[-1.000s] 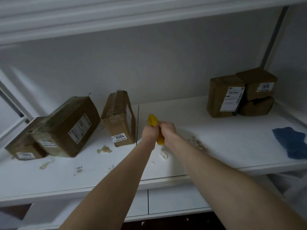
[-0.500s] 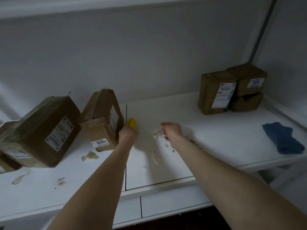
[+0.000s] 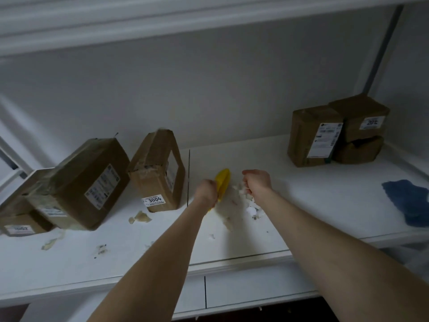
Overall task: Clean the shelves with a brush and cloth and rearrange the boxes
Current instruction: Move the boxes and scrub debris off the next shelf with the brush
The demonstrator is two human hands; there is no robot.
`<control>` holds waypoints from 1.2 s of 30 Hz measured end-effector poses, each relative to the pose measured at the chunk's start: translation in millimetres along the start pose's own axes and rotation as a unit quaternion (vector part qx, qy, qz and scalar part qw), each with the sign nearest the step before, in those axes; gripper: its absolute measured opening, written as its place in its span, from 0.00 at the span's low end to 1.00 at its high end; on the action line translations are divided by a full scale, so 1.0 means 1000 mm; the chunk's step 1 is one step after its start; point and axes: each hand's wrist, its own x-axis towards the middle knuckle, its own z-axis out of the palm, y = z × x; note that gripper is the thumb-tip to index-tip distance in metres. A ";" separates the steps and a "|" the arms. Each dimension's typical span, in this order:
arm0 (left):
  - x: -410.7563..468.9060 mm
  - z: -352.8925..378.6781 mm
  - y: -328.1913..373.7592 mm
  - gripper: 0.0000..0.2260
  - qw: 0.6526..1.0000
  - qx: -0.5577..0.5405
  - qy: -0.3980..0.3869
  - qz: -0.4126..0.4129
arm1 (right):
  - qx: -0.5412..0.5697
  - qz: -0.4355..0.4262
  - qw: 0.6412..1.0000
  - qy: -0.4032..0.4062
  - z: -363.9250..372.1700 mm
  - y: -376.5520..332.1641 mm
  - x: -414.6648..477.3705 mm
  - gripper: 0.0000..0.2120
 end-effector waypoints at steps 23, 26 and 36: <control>0.013 0.008 0.005 0.15 0.997 0.033 -0.067 0.011 | 0.002 0.013 1.000 0.009 -0.008 0.002 0.012 0.12; 0.021 0.004 0.006 0.16 0.998 0.036 0.000 0.042 | 0.007 0.006 1.000 0.022 -0.016 -0.001 0.012 0.11; 0.031 0.022 0.008 0.11 0.995 0.089 -0.034 0.023 | -0.001 0.023 0.999 0.038 -0.045 0.013 0.011 0.12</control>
